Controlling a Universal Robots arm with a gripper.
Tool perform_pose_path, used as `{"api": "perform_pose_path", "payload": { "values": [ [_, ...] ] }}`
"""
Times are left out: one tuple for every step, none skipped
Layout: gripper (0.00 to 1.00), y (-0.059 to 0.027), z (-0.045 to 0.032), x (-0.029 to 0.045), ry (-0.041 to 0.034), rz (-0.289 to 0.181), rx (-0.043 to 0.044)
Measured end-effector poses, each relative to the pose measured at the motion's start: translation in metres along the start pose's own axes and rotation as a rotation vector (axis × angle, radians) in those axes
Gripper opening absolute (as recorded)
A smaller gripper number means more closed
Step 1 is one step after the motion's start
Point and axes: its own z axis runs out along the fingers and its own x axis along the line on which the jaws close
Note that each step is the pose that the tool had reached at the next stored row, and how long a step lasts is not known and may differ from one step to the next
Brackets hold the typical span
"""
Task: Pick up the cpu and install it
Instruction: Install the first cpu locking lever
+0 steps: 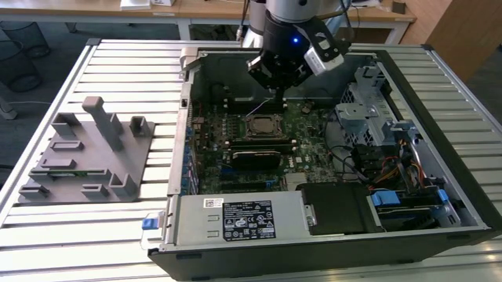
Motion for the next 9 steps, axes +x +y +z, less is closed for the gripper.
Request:
{"api": "perform_pose_path", "payload": {
  "values": [
    [0.11,0.0001,-0.0001,0.0000,0.0001,0.000,0.0002],
    [0.11,0.0009,0.0000,-0.0001,0.0001,0.000,0.0002],
    [0.11,0.0010,-0.0001,0.0000,0.0001,0.000,0.0002],
    [0.11,0.0010,0.0000,0.0001,0.0000,0.000,0.0001],
    [0.11,0.0012,0.0002,0.0025,0.0001,0.000,0.0002],
    [0.11,0.0012,0.0003,0.0027,0.0000,0.000,0.0001],
    [0.11,0.0012,0.0003,0.0029,0.0000,0.000,0.0001],
    [0.11,0.0012,0.0004,0.0031,0.0000,0.000,0.0001],
    [0.11,0.0013,0.0005,0.0033,0.0000,0.000,0.0001]
  ]
}}
